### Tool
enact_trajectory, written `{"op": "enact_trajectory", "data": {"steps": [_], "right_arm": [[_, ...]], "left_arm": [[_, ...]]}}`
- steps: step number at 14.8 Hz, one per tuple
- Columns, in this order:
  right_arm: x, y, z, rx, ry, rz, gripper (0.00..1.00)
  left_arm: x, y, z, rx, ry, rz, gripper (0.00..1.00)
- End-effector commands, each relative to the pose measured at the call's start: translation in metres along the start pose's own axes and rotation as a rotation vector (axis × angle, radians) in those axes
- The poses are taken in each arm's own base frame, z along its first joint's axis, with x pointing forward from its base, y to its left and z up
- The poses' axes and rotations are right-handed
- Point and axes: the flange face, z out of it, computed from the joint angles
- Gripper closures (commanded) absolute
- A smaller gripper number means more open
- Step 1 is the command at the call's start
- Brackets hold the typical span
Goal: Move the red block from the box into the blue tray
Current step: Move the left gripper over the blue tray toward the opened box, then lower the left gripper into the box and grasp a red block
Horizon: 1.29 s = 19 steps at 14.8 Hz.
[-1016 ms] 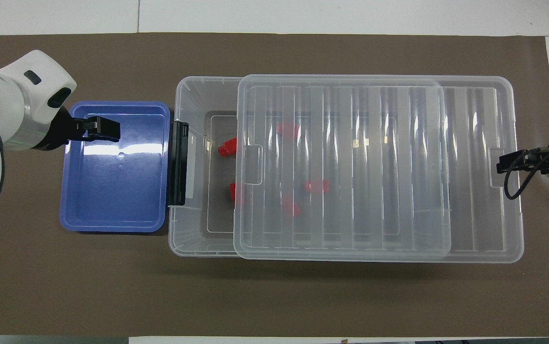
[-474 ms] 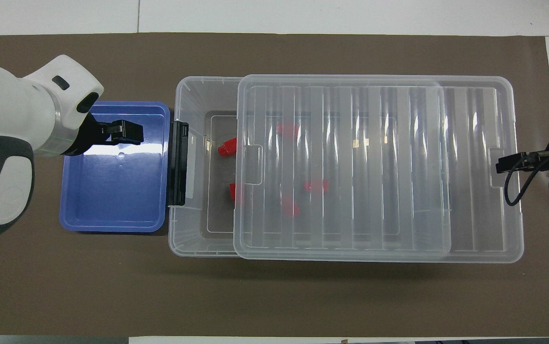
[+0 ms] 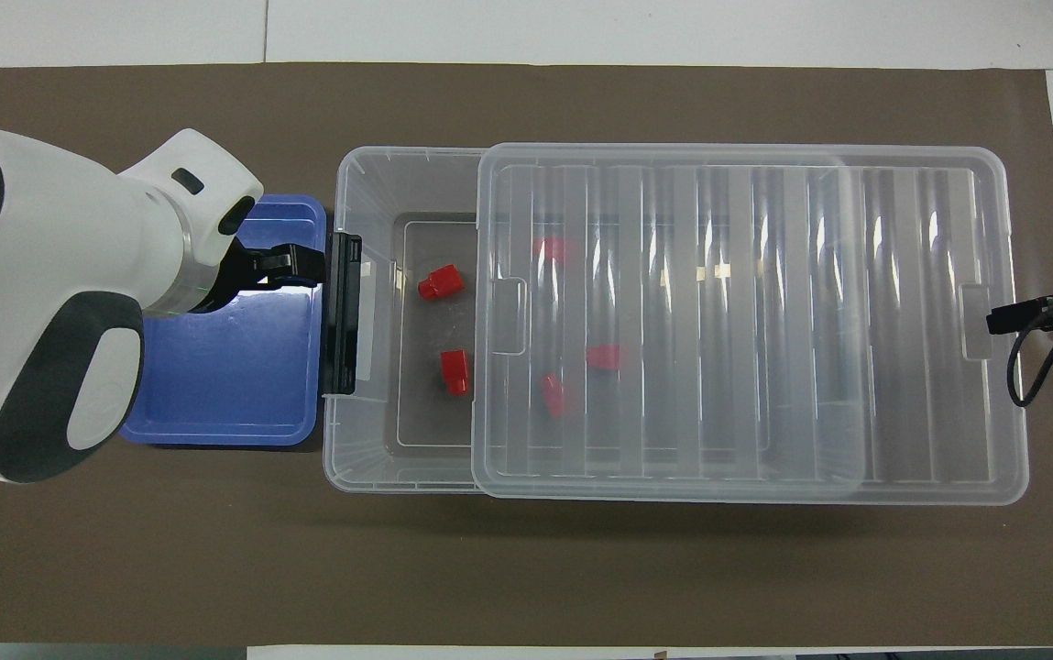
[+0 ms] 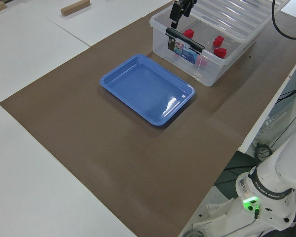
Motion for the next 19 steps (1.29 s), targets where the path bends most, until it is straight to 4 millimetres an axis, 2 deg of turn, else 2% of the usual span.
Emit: {"op": "enact_trajectory", "data": {"steps": [1, 2, 6, 8, 11, 16, 19], "right_arm": [[-0.009, 0.01, -0.003, -0.02, 0.017, -0.04, 0.0], [-0.012, 0.018, -0.002, -0.02, 0.016, -0.038, 0.0], [-0.014, 0.024, -0.002, -0.023, 0.022, -0.051, 0.0], [-0.016, 0.031, -0.002, -0.026, 0.027, -0.046, 0.0], [-0.018, 0.035, -0.002, -0.026, 0.026, -0.049, 0.0], [-0.021, 0.044, -0.003, -0.042, 0.029, -0.055, 0.0], [-0.024, 0.05, -0.002, -0.042, 0.028, -0.072, 0.0]], "left_arm": [[-0.009, 0.017, 0.01, -0.012, 0.007, -0.03, 0.0], [-0.014, 0.026, 0.013, -0.012, 0.0, -0.035, 0.0], [-0.041, 0.068, 0.045, -0.023, -0.002, -0.084, 0.01], [-0.05, 0.08, 0.064, -0.03, -0.001, -0.09, 0.02], [-0.059, 0.098, 0.079, -0.027, -0.019, -0.12, 0.03], [-0.067, 0.116, 0.113, -0.028, -0.033, -0.154, 0.03], [-0.074, 0.115, 0.132, -0.044, -0.015, -0.166, 0.03]]}}
